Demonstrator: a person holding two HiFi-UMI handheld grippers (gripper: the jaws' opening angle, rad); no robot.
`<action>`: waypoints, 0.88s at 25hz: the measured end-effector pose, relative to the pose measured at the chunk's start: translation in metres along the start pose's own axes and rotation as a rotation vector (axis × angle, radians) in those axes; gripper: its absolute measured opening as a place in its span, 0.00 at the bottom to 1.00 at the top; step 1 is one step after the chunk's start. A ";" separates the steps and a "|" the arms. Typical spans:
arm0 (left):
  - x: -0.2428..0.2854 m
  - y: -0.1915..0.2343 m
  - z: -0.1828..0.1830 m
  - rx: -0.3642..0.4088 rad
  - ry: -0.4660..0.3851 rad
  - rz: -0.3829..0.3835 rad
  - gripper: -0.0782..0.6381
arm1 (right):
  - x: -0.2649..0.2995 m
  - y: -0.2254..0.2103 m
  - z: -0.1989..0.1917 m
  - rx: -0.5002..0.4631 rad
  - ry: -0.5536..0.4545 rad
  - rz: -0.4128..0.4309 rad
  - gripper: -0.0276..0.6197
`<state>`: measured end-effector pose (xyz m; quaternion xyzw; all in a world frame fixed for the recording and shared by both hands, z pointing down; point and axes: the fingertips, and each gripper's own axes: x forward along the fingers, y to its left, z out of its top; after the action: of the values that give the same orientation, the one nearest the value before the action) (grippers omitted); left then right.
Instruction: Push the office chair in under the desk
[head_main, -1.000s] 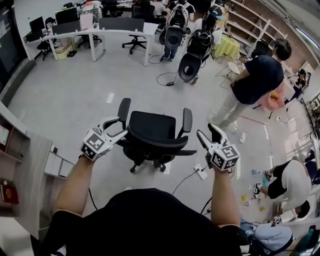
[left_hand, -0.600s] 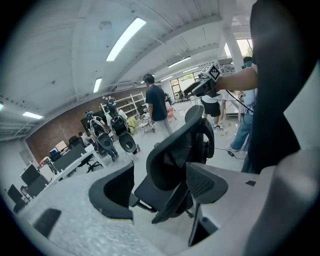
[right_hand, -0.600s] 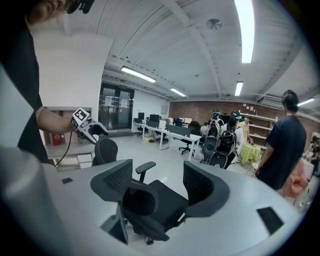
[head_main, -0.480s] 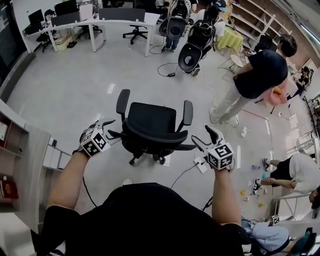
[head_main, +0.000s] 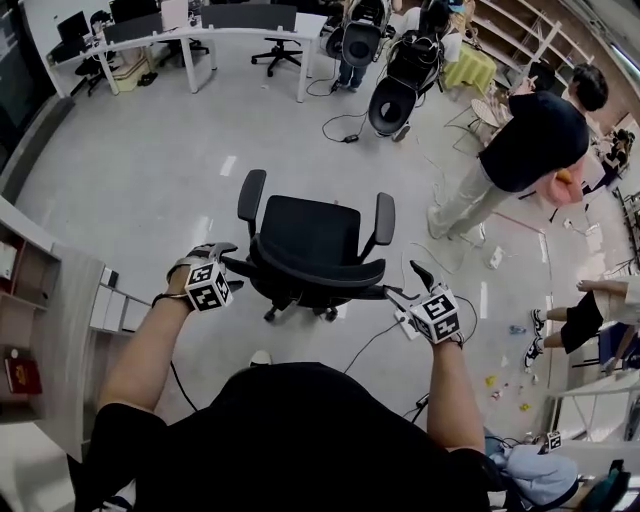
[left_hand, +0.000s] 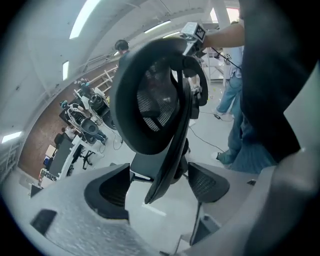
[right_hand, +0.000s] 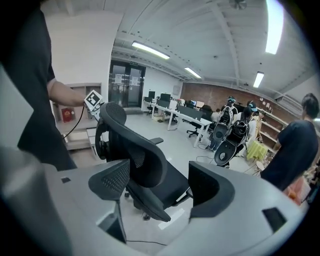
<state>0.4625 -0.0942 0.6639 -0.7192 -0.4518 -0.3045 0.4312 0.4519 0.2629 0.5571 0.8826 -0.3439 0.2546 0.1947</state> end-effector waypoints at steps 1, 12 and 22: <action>0.006 -0.001 -0.003 0.019 0.020 -0.009 0.61 | 0.003 0.002 -0.005 -0.012 0.013 0.004 0.59; 0.054 -0.008 -0.049 0.103 0.247 -0.120 0.63 | 0.046 0.032 -0.065 -0.115 0.250 0.149 0.62; 0.094 -0.020 -0.071 0.180 0.392 -0.175 0.62 | 0.091 0.046 -0.119 -0.329 0.464 0.247 0.62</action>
<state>0.4792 -0.1174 0.7799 -0.5631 -0.4451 -0.4332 0.5451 0.4400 0.2462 0.7124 0.7090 -0.4316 0.4121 0.3757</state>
